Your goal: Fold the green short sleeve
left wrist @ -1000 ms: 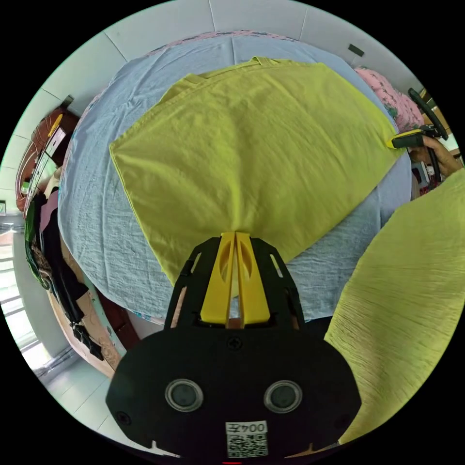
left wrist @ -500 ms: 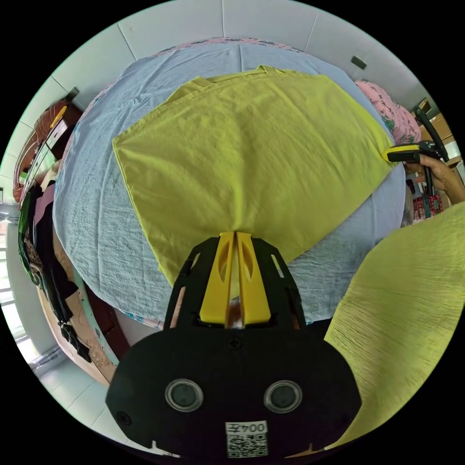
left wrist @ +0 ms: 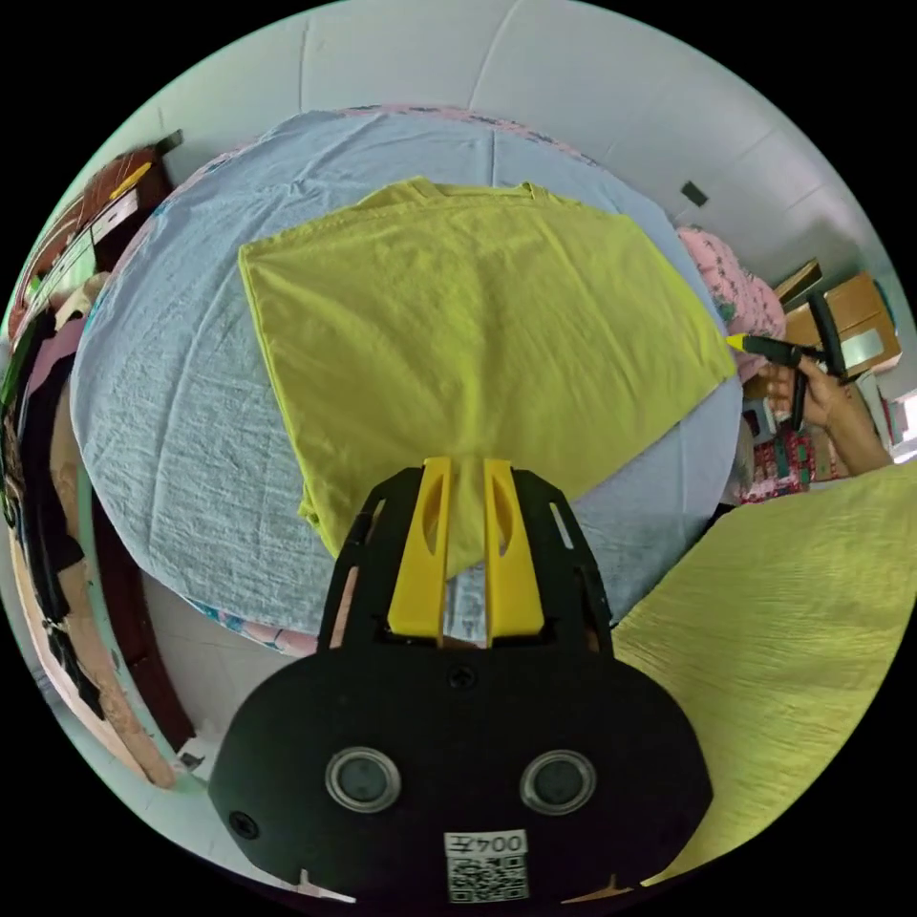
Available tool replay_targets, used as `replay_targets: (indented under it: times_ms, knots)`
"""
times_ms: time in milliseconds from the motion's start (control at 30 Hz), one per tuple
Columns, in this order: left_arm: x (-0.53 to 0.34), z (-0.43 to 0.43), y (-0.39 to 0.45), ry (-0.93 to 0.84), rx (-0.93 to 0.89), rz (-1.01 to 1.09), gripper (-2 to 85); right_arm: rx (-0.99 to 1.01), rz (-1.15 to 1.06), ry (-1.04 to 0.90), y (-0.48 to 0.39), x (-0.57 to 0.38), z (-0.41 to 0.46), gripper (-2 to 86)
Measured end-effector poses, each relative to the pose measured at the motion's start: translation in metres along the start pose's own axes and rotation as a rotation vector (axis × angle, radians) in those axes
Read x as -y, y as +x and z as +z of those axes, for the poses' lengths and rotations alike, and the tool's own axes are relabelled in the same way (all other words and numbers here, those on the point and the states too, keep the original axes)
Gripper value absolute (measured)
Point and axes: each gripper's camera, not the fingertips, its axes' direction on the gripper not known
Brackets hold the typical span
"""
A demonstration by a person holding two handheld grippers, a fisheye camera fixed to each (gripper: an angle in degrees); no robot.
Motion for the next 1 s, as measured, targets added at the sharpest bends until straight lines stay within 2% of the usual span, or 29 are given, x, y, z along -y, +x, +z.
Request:
replay_targets:
  times_ms: [67, 100, 267, 467, 767, 1000]
  knots:
    - [-0.028, -0.025, -0.017, 0.125, -0.056, -0.042, 6.2, 0.101, 0.047, 0.178, 0.026, -0.032, -0.033, 9.6]
    - [-0.036, -0.030, -0.021, 0.145, -0.058, -0.045, 6.6, 0.111, 0.054, 0.200, 0.032, -0.040, -0.039, 9.8]
    - [-0.101, -0.052, -0.056, 0.196, -0.042, -0.116, 9.5, 0.109, -0.003, 0.176, 0.056, -0.089, -0.039, 9.8]
    - [-0.119, -0.040, -0.065, 0.050, 0.015, -0.062, 11.6, 0.026, -0.172, 0.063, 0.032, -0.108, -0.003, 10.1]
    - [-0.104, -0.041, -0.061, -0.068, 0.022, 0.099, 12.7, -0.165, -0.426, -0.030, -0.006, -0.123, 0.014, 8.8]
    - [-0.095, -0.035, -0.056, -0.111, 0.023, 0.157, 12.4, -0.203, -0.525, -0.064, -0.033, -0.125, 0.024, 8.6]
